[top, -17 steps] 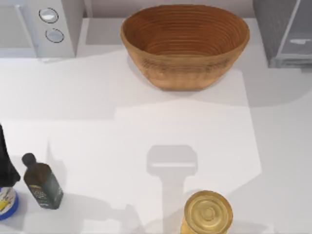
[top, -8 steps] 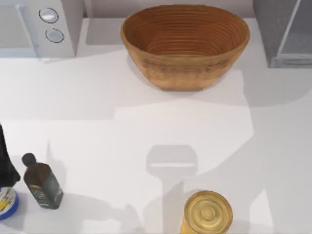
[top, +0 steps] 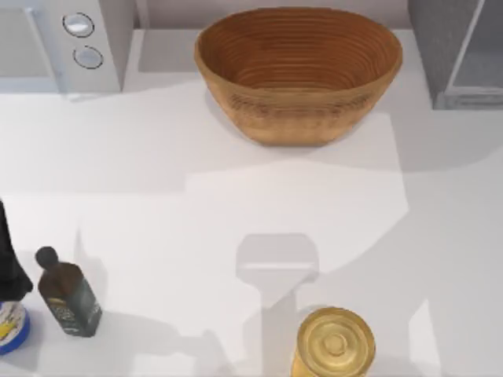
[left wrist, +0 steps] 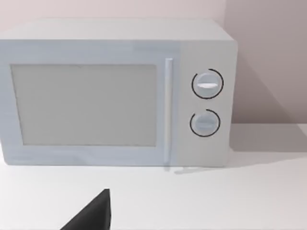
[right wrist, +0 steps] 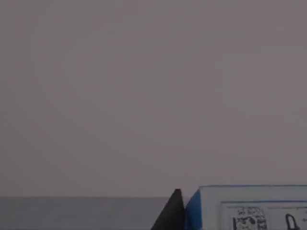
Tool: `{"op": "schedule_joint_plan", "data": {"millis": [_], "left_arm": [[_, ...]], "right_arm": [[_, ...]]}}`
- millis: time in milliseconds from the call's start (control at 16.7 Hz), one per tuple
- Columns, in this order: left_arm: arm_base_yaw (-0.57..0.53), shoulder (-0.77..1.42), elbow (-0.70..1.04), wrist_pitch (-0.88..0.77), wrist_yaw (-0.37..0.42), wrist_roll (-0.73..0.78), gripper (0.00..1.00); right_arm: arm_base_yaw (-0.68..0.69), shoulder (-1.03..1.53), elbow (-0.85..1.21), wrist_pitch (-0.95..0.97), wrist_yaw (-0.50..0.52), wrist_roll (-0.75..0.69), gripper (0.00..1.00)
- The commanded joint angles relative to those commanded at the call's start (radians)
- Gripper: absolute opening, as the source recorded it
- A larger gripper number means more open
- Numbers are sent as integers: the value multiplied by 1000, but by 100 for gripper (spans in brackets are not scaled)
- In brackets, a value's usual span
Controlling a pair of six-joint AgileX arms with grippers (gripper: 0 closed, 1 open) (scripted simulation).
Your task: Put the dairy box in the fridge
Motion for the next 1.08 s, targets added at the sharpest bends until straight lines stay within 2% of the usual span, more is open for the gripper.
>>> {"op": "schedule_joint_plan", "data": {"millis": [720,1080], "left_arm": [[0,0,0,0,0,0,100],[0,0,0,0,0,0,100]], "right_arm": [[0,0,0,0,0,0,98],[0,0,0,0,0,0,100]]}}
